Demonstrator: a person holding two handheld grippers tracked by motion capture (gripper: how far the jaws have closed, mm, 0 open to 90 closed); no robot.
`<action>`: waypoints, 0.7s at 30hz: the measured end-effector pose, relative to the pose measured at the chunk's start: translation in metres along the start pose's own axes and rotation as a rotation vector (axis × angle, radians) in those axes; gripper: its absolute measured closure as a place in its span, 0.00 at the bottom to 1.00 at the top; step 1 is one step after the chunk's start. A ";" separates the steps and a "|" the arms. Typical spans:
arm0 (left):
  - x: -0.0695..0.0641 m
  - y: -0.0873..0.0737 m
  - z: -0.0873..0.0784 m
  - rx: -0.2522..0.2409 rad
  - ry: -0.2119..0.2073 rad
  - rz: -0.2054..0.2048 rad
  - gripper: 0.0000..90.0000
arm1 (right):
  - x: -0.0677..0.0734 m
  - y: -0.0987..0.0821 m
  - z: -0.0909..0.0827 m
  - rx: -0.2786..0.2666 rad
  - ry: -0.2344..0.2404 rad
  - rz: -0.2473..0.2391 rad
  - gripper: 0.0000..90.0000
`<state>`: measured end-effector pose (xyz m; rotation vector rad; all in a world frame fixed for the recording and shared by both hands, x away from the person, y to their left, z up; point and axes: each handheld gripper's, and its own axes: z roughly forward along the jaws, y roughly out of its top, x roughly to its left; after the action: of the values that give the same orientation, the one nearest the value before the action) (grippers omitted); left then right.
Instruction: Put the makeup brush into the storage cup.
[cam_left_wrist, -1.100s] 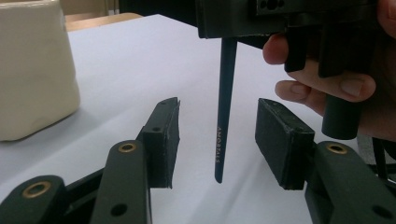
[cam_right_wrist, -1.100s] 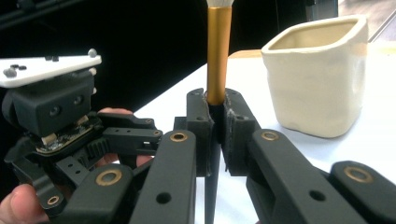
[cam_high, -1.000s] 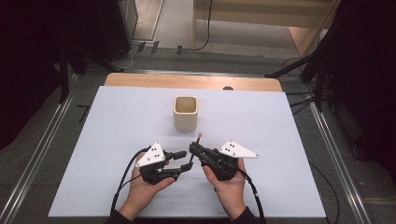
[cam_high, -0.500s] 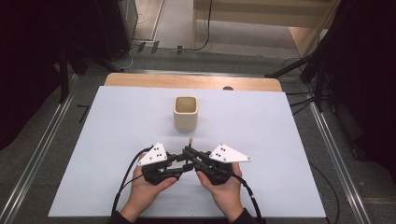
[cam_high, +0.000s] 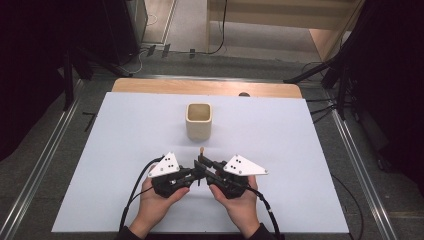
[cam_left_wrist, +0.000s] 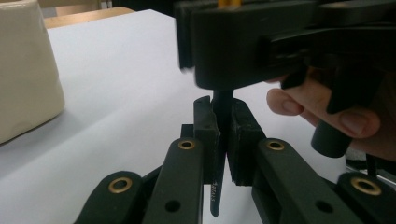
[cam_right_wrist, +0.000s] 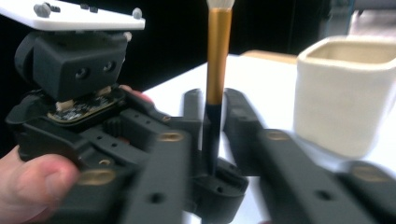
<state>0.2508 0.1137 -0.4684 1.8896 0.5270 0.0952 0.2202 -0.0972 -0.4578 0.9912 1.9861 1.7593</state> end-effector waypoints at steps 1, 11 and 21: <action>0.001 0.000 -0.001 0.001 0.007 0.001 0.94 | 0.000 0.001 0.000 -0.015 -0.006 0.000 0.55; 0.011 -0.003 -0.009 -0.010 0.040 -0.014 0.94 | -0.009 0.006 -0.022 -0.010 -0.078 -0.051 0.00; 0.017 -0.001 -0.017 -0.029 0.065 -0.019 0.94 | -0.038 0.004 -0.049 -0.041 -0.159 -0.069 0.00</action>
<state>0.2604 0.1354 -0.4662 1.8572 0.5851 0.1511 0.2175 -0.1589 -0.4524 1.0035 1.8567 1.6245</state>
